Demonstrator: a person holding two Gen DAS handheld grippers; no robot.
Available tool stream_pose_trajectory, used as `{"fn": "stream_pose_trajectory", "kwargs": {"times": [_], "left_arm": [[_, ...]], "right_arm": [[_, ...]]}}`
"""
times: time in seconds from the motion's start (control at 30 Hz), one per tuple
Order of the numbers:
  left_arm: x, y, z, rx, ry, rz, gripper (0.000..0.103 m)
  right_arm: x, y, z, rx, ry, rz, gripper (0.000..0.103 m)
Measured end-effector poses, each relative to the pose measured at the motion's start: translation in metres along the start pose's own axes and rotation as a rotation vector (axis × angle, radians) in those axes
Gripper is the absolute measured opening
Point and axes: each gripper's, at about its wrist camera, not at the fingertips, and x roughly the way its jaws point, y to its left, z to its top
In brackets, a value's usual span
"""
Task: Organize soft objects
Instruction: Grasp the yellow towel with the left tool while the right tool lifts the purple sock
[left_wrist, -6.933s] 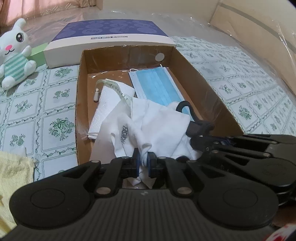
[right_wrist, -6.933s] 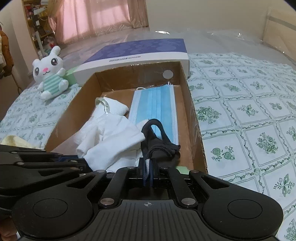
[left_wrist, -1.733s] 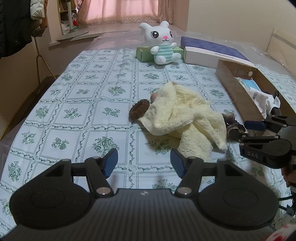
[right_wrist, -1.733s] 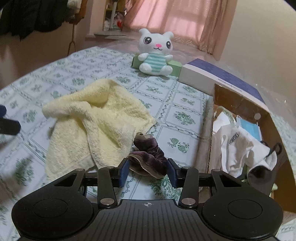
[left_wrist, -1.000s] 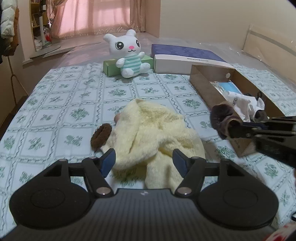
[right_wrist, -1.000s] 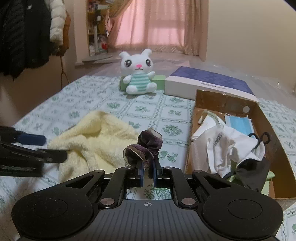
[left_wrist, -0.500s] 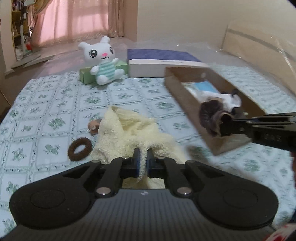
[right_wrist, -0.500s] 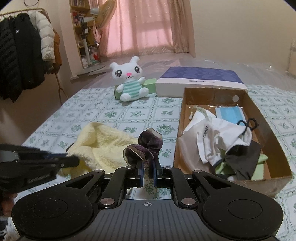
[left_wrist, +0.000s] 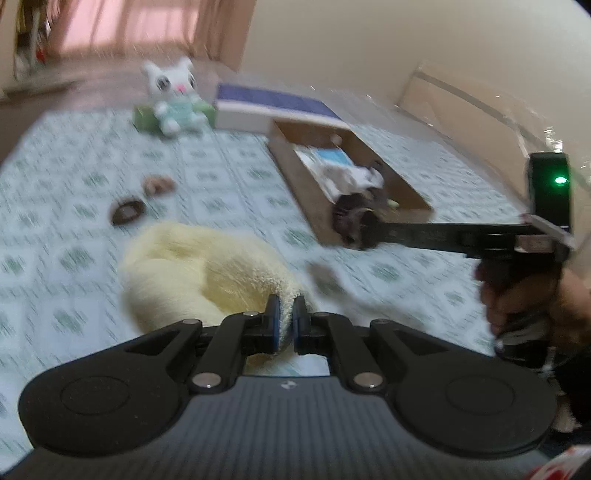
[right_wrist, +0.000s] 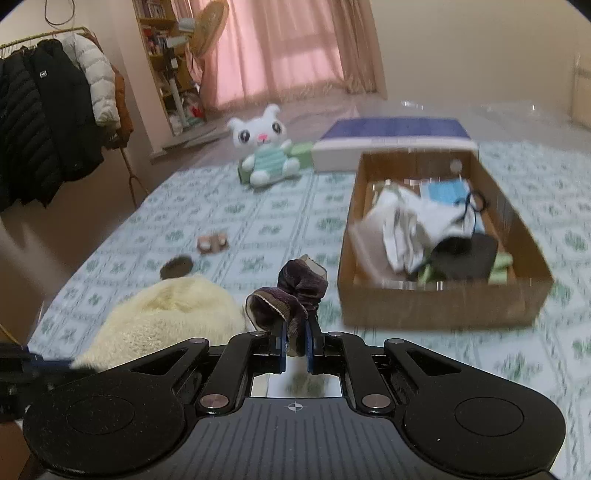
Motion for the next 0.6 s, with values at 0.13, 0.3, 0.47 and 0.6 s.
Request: {"fn": "stream_pose_trajectory", "kwargs": {"times": [0.13,0.3,0.47,0.6], "left_arm": [[-0.002,-0.016,-0.01,-0.012,0.024,-0.078,0.006],[0.003,0.015,-0.001,-0.078,0.002,0.086,0.006],[0.015,0.057,0.007,-0.104,0.005,0.332,0.007],[0.037,0.074,0.004,-0.097,0.065,0.386,0.01]], "right_arm": [[-0.008,0.001,-0.017,0.013,0.035,0.011,0.01],[-0.02,-0.003,-0.026,0.028,0.037,0.002,0.01],[-0.026,-0.008,-0.028,0.043,0.025,-0.009,0.01],[-0.023,-0.007,-0.031,0.046,0.037,-0.007,0.01]]}}
